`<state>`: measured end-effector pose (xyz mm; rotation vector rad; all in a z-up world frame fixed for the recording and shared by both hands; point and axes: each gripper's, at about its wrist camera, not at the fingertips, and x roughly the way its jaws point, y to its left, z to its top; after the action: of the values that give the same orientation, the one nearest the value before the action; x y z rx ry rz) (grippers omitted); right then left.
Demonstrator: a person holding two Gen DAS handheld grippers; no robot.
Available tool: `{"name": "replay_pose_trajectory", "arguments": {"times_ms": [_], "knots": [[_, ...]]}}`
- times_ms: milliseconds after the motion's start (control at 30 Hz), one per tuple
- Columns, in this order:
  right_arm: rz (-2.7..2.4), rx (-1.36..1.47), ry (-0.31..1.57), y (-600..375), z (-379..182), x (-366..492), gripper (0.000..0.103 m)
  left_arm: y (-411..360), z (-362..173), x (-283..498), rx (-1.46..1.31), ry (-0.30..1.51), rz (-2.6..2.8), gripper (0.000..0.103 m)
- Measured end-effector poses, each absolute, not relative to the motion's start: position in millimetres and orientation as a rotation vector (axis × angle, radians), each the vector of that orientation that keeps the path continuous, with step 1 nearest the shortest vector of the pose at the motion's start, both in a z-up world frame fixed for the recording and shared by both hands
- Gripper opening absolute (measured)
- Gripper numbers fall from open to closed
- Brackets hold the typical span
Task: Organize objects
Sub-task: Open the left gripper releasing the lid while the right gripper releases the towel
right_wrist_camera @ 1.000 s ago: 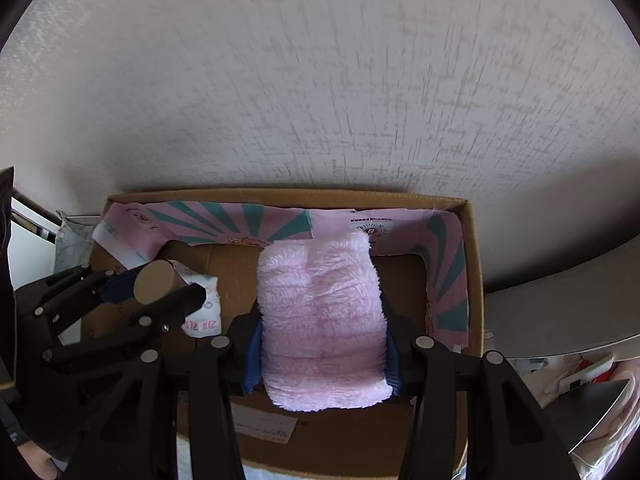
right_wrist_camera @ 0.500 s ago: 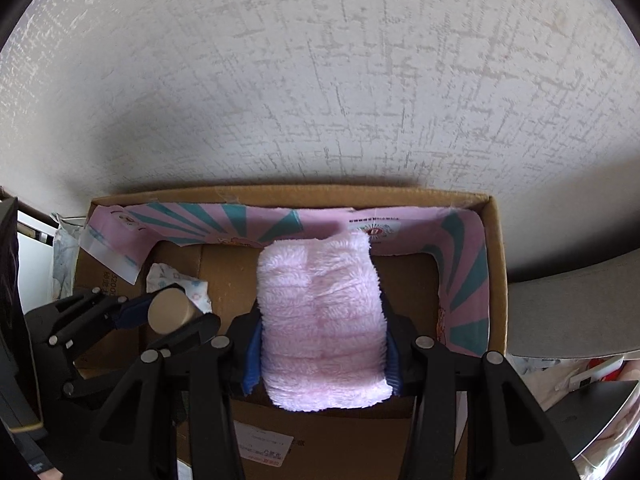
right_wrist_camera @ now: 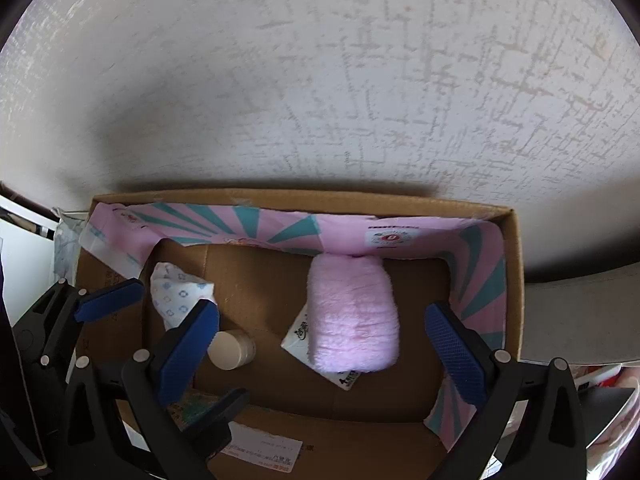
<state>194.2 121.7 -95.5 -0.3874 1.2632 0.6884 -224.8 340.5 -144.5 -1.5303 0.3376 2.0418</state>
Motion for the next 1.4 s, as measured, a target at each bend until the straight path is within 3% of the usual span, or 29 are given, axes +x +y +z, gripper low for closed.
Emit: {"name": "replay_pose_trajectory", "arguments": {"times_ms": [600, 700, 1400], "knots": [[0.627, -0.416, 1.227, 127.2, -89.7, 184.0, 0.102, 331.5, -153.0, -213.3, -1.471, 0.338, 2.052, 0.103], [0.616, -0.421, 1.222, 125.3, -81.7, 180.0, 0.102, 345.3, -135.3, -200.6, -1.446, 0.3, 2.057, 0.103], [0.622, -0.331, 0.962, 69.5, 17.5, 120.2, 0.103, 250.8, -48.2, -159.8, -1.194, 0.208, 2.291, 0.103]]}}
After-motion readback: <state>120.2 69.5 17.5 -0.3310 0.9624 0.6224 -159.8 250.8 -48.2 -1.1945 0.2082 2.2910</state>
